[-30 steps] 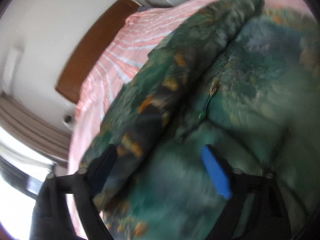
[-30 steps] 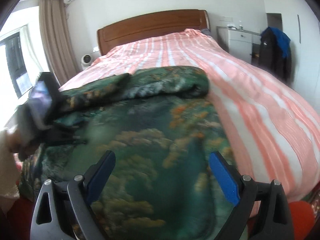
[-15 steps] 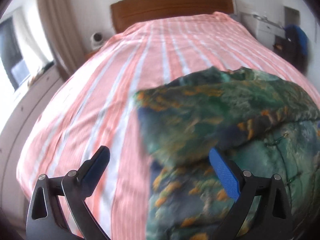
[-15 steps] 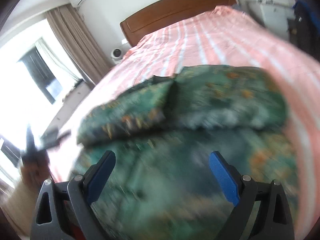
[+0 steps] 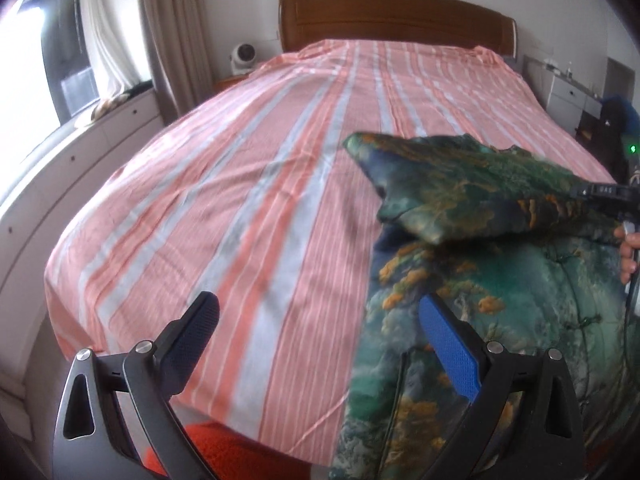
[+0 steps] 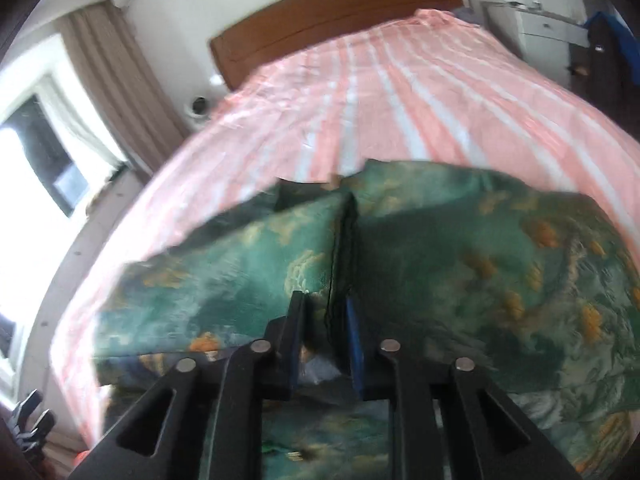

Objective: Fold large clothes

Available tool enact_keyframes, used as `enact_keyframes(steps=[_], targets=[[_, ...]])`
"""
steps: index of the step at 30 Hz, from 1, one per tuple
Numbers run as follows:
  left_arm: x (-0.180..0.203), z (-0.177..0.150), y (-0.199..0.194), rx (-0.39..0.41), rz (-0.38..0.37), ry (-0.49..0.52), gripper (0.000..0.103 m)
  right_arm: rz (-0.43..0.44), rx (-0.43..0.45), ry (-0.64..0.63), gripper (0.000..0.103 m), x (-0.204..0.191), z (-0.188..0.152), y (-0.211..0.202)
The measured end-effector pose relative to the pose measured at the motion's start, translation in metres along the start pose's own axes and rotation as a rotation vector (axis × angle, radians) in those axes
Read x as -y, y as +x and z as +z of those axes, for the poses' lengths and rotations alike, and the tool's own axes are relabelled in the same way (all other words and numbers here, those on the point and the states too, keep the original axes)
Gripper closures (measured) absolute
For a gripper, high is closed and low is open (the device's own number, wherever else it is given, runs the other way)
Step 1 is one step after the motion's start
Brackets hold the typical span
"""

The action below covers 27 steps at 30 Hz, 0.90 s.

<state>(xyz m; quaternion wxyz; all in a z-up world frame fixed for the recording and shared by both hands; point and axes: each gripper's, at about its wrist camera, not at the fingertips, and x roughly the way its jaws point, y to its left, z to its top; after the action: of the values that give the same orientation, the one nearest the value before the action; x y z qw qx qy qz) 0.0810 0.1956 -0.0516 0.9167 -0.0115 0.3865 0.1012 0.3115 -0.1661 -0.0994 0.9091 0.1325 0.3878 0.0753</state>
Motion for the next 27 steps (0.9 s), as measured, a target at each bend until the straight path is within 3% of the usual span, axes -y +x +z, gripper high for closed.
enact_keyframes(steps=[1, 3, 5, 7, 9, 14, 19, 21, 24, 27], targets=[[0.000, -0.003, 0.006, -0.020, 0.005, -0.012, 0.003, -0.044, -0.061, 0.015, 0.061, 0.007, -0.006, 0.017], [-0.003, -0.008, 0.017, -0.059, 0.005, -0.045, 0.003, -0.035, -0.116, 0.039, 0.053, 0.017, -0.016, 0.032], [-0.009, -0.012, 0.019, -0.075, -0.011, -0.087, 0.003, -0.012, -0.069, 0.025, 0.047, 0.021, -0.021, 0.022], [-0.017, -0.014, 0.021, -0.086, -0.026, -0.132, 0.003, -0.006, -0.035, 0.012, 0.026, 0.020, -0.024, 0.004], [-0.022, -0.014, 0.025, -0.097, -0.031, -0.161, 0.003, 0.030, 0.016, 0.001, 0.020, 0.021, -0.028, -0.021], [-0.021, -0.018, 0.046, -0.118, -0.003, -0.169, 0.002, 0.001, 0.090, -0.122, 0.014, 0.029, -0.063, -0.081], [-0.012, -0.027, 0.082, -0.182, 0.015, -0.129, 0.002, -0.077, 0.090, -0.203, 0.012, 0.052, -0.112, -0.121], [-0.013, -0.034, 0.090, -0.205, -0.014, -0.166, 0.001, -0.116, 0.095, -0.194, 0.011, 0.065, -0.131, -0.132], [-0.026, -0.047, 0.098, -0.211, -0.061, -0.308, 0.000, -0.136, 0.093, -0.124, 0.009, 0.083, -0.146, -0.138], [-0.028, -0.050, 0.096, -0.192, -0.075, -0.329, 0.000, -0.141, 0.082, -0.061, 0.007, 0.094, -0.161, -0.136]])
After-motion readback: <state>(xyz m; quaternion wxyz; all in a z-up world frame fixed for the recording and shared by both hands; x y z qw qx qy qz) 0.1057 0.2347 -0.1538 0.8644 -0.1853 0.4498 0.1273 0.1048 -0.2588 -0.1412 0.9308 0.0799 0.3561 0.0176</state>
